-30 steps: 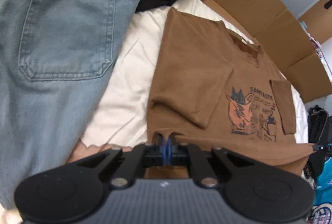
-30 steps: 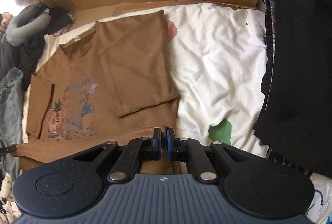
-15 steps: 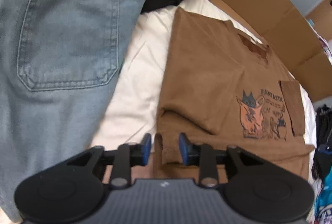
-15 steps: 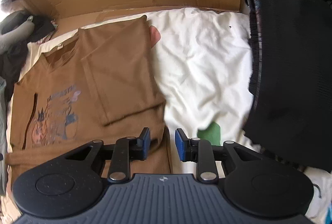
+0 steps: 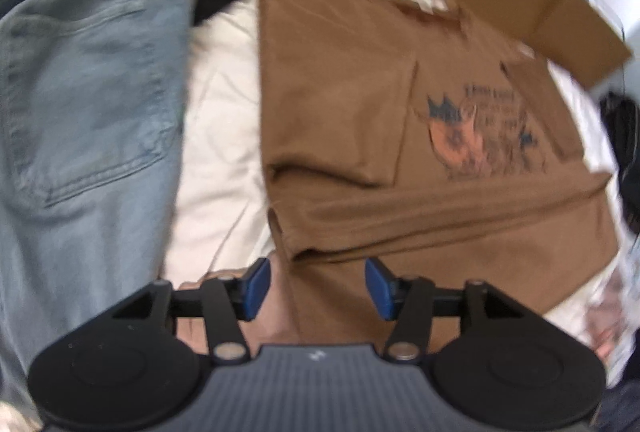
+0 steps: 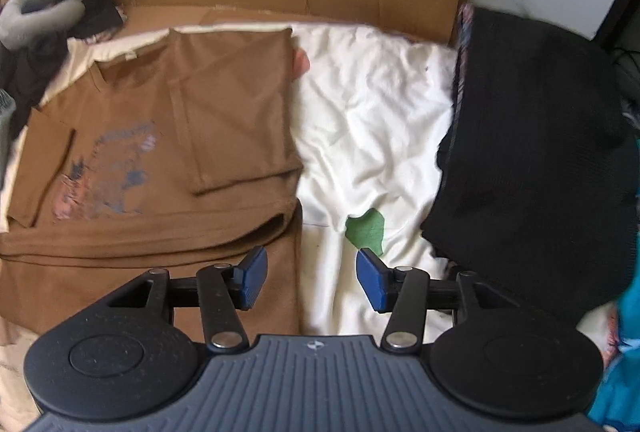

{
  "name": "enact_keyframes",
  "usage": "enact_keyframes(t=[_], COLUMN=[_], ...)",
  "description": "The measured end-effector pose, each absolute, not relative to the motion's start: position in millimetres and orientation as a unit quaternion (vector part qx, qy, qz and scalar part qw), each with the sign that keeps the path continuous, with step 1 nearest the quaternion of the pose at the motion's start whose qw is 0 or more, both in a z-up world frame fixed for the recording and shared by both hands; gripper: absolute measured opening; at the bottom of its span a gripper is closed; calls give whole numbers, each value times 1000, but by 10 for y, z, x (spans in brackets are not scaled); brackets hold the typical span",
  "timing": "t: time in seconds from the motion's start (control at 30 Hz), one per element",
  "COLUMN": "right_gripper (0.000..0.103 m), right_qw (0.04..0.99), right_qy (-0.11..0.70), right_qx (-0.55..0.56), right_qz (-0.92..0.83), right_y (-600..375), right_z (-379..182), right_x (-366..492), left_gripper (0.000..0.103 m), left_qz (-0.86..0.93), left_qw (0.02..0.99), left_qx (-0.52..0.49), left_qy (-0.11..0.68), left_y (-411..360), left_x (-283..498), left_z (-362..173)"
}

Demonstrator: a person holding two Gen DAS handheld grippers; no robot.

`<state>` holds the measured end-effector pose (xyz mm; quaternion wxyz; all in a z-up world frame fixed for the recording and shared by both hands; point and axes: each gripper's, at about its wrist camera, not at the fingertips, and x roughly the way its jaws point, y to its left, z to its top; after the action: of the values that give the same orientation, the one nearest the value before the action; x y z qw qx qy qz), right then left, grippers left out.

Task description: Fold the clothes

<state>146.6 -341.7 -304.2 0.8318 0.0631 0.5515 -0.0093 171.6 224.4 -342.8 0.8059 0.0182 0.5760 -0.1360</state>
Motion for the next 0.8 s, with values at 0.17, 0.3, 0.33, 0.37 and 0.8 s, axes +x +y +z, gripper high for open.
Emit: enact_keyframes(t=[0.17,0.3,0.33,0.37,0.8], right_gripper=[56,56,56,56,56], right_qw=[803,788,784,780,811], right_qy=[594,614,619,623,583], right_qx=[48,46,45,44,37], right_qz=[18,28,27,28,36], right_y=[-3318,-3228,-3213,-3202,-3131], right_z=[-3644,-3723,-3705,-3682,-3605], right_x=[1537,1524,1521,1518,1570], left_gripper=[53,46,46,46,46], left_qz=[-130,-96,-90,-85,-60], left_qw=[788,781,778,778,783], left_qx=[62,61,63,74,68], left_qy=[599,614,618,618,616], left_y=[2172,2177,2174,2157,2087], left_x=[1725,1801,1818,1823,1803], left_z=[-3688,-3651,-3626,-3594,-3612])
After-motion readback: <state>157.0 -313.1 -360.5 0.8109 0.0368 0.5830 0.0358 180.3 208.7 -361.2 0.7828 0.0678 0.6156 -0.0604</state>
